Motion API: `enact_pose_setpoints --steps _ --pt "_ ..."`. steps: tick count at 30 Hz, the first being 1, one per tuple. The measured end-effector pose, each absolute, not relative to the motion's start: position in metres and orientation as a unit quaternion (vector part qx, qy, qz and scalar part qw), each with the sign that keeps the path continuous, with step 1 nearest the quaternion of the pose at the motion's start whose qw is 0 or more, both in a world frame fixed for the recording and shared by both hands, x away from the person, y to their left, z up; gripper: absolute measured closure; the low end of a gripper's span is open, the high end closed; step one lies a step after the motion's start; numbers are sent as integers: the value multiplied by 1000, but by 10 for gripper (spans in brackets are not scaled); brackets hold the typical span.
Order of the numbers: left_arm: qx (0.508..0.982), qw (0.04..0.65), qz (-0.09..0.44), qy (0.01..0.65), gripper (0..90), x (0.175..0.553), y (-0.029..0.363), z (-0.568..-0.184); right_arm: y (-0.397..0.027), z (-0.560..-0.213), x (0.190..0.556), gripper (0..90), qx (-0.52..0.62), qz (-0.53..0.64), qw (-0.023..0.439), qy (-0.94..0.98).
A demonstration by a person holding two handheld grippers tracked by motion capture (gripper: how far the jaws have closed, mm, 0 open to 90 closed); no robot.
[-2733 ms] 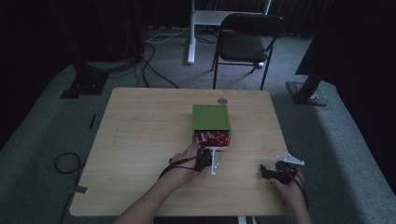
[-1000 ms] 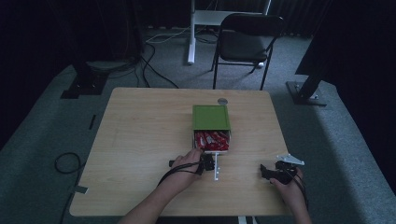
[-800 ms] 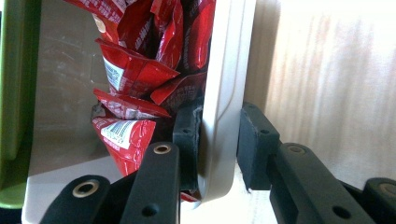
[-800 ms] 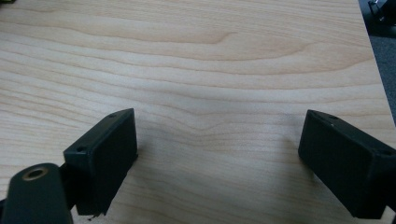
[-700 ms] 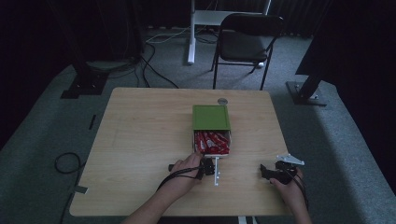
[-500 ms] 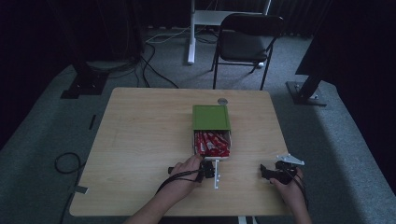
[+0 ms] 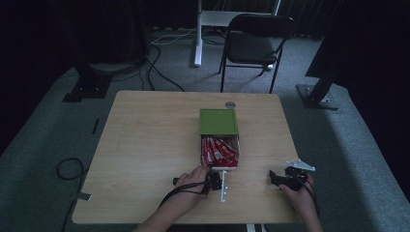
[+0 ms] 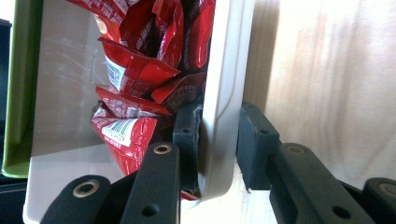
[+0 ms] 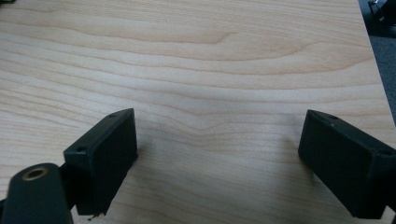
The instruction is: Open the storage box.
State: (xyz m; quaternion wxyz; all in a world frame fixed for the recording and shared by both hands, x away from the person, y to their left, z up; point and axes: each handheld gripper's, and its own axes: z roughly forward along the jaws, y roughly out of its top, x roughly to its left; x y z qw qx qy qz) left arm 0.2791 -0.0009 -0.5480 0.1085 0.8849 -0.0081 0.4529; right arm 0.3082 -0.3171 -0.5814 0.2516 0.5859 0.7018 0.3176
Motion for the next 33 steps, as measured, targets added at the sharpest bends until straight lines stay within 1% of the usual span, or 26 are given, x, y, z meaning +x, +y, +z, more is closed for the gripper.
enact_pose_setpoints --steps 16,33 --pt "893 112 436 -18 726 259 -1 -550 -317 -581 308 108 586 317 252 702" --pt "897 123 424 -11 726 246 1 -546 -317 -581 308 108 586 317 252 702"
